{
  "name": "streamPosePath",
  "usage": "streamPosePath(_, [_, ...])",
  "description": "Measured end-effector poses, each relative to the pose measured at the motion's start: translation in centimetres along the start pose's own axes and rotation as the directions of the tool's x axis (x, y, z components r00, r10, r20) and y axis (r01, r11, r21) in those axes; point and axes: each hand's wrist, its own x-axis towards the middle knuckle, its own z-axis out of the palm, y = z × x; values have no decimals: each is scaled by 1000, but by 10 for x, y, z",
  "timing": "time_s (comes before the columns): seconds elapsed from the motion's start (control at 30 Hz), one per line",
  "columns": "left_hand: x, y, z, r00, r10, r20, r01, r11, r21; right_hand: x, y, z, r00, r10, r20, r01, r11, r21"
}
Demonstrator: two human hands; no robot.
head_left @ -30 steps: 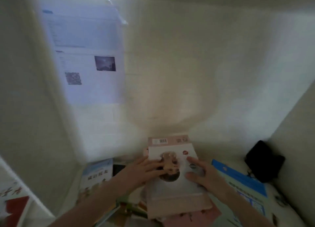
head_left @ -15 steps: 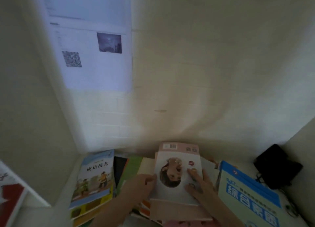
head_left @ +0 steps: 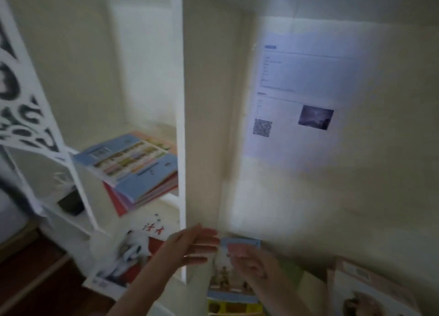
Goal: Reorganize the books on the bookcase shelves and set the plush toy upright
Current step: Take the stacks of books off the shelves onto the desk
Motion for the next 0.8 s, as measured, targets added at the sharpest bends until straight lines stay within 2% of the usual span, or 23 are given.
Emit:
streamPosePath(0.1, [-35, 17, -66, 980, -45, -193, 7, 981, -194, 22, -50, 60, 978, 70, 194, -119, 959, 256])
streamPosePath(0.17, [-47, 21, -104, 946, -62, -318, -36, 956, -292, 41, -80, 92, 941, 113, 318, -256, 853, 454])
streamPosePath(0.23, [-52, 25, -131, 919, -12, -395, -149, 915, -375, 62, -107, 118, 919, 119, 377, -345, 709, 616])
streamPosePath(0.3, [-46, 36, -147, 908, 58, -416, -232, 895, -381, 81, -130, 141, 935, 145, 324, -342, 615, 710])
streamPosePath(0.43, [-19, 68, -148, 912, 107, -396, -241, 921, -307, 104, -139, 176, 964, 238, 123, -243, 583, 776])
streamPosePath(0.57, [17, 70, -147, 845, 135, -517, -357, 862, -359, 101, -124, 182, 977, 206, -55, -96, 655, 750])
streamPosePath(0.63, [23, 62, -148, 835, 157, -527, -388, 847, -364, 96, -117, 184, 976, 181, -119, -38, 685, 727])
streamPosePath(0.73, [24, 50, -147, 825, 171, -539, -417, 828, -375, 92, -110, 185, 973, 190, -134, -39, 702, 711])
streamPosePath(0.8, [25, 40, -148, 806, 169, -568, -449, 799, -399, 87, -108, 183, 973, 218, -79, -106, 719, 687])
